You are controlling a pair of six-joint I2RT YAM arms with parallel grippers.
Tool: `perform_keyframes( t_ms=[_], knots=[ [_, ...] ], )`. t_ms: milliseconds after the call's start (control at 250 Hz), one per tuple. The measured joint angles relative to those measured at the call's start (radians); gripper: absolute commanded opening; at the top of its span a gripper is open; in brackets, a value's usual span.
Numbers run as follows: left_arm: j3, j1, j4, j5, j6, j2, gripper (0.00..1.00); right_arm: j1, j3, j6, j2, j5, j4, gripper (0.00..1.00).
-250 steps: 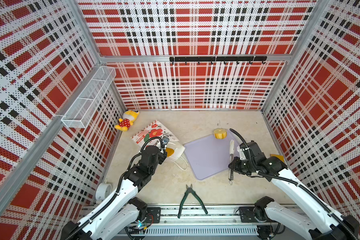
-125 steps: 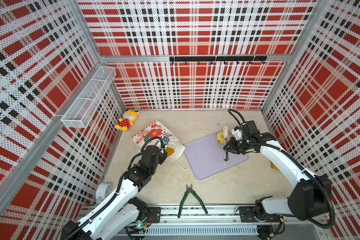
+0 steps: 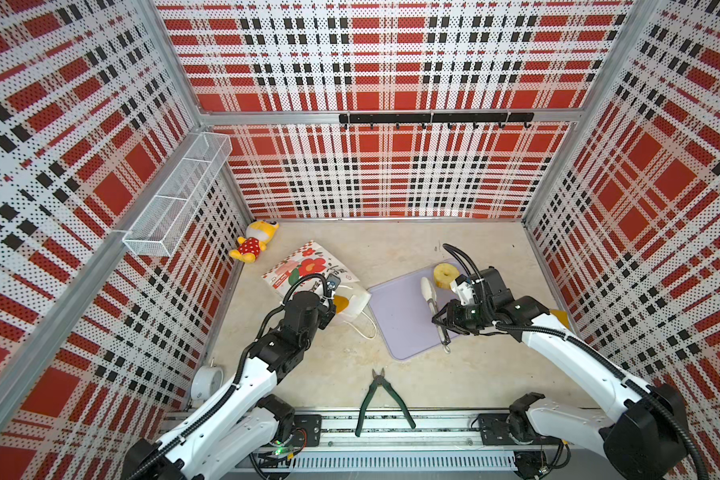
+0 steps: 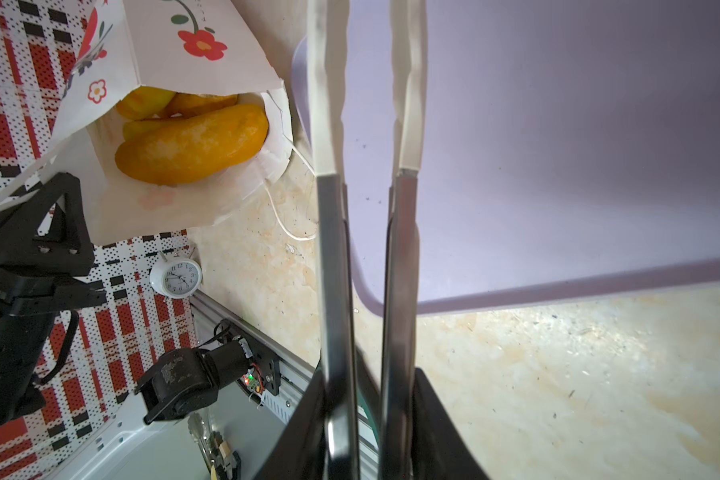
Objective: Take the fake bread out of the paper bag
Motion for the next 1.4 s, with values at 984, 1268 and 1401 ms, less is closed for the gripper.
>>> perform_keyframes(
  t_ms=[984, 1268, 1401],
  knots=[
    [0.0, -0.006, -0.001, 0.004, 0.053, -0.001, 0.0, 0.366, 0.108, 0.131, 0.053, 0.086, 0.106, 0.32],
    [0.0, -0.031, -0.013, 0.003, 0.071, 0.003, 0.0, 0.423, 0.145, 0.205, 0.302, 0.055, 0.356, 0.35],
    [0.0, -0.035, -0.016, 0.003, 0.071, 0.007, 0.0, 0.424, 0.221, 0.109, 0.357, 0.043, 0.346, 0.35]
  ],
)
